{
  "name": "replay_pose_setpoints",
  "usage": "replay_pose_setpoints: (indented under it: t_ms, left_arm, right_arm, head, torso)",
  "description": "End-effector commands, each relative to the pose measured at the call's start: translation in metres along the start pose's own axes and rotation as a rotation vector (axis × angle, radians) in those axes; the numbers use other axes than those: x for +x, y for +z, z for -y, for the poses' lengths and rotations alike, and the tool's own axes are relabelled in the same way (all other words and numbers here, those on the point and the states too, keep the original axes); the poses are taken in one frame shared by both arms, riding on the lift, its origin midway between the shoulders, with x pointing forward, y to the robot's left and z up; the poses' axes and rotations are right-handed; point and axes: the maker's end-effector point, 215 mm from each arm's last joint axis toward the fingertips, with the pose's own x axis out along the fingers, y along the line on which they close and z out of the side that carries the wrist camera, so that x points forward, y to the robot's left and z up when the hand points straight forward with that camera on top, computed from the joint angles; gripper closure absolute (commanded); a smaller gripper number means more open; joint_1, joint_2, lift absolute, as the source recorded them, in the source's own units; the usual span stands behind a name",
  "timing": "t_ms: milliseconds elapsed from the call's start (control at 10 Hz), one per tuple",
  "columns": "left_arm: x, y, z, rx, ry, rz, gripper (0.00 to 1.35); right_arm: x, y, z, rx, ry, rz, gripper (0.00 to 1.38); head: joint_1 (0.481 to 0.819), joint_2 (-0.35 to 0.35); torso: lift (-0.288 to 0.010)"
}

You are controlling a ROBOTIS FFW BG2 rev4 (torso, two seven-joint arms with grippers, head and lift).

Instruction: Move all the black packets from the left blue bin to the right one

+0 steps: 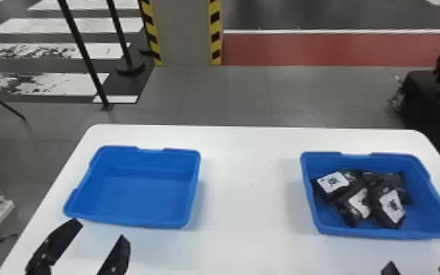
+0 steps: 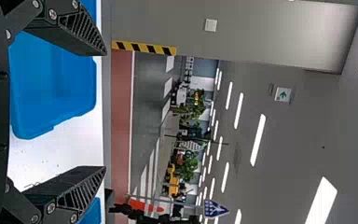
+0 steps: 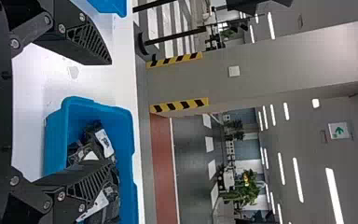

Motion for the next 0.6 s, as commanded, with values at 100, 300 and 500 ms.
replay_pose_setpoints:
  t_ms: [100, 300, 500]
  left_arm:
    - [0.0006, -0.0023, -0.0015, -0.006, 0.004, -0.006, 0.17]
    - [0.0011, -0.0019, -0.0006, -0.008, 0.002, -0.005, 0.17]
    - [0.0, -0.0049, -0.0008, -0.013, 0.004, -0.013, 0.17]
  right_arm:
    - [0.0007, -0.0029, 0.0005, 0.012, -0.001, -0.001, 0.29]
    - [0.0011, -0.0032, 0.001, 0.016, -0.002, 0.0, 0.29]
    - [0.0004, -0.0066, 0.0021, 0.026, -0.005, -0.004, 0.29]
  head:
    - [0.695, 0.071]
    - [0.695, 0.071]
    - [0.695, 0.07]
  torso:
    - [-0.11]
    - [-0.11]
    - [-0.11]
